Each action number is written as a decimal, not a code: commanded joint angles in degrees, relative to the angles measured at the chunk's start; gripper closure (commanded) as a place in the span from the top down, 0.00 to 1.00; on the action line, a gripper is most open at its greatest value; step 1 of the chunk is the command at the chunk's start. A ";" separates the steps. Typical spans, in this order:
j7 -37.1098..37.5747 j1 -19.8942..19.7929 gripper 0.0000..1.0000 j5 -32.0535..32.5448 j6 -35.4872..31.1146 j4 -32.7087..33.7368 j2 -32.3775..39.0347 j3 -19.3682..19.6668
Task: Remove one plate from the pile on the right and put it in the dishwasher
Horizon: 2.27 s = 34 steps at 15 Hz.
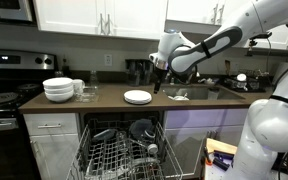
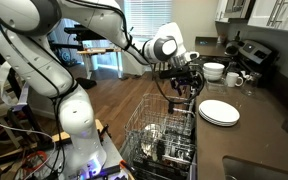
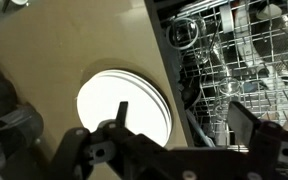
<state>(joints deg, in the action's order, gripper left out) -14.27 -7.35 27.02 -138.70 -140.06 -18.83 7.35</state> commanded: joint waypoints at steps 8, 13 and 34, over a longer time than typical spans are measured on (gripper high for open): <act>1.04 -0.32 1.00 15.09 -12.83 10.37 17.14 -2.34; 8.13 1.01 1.00 21.13 -9.74 13.46 19.66 -2.33; 32.58 5.35 1.00 38.69 6.55 18.57 28.63 -4.13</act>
<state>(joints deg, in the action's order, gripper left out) 17.27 -1.96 63.34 -133.15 -124.51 6.76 2.76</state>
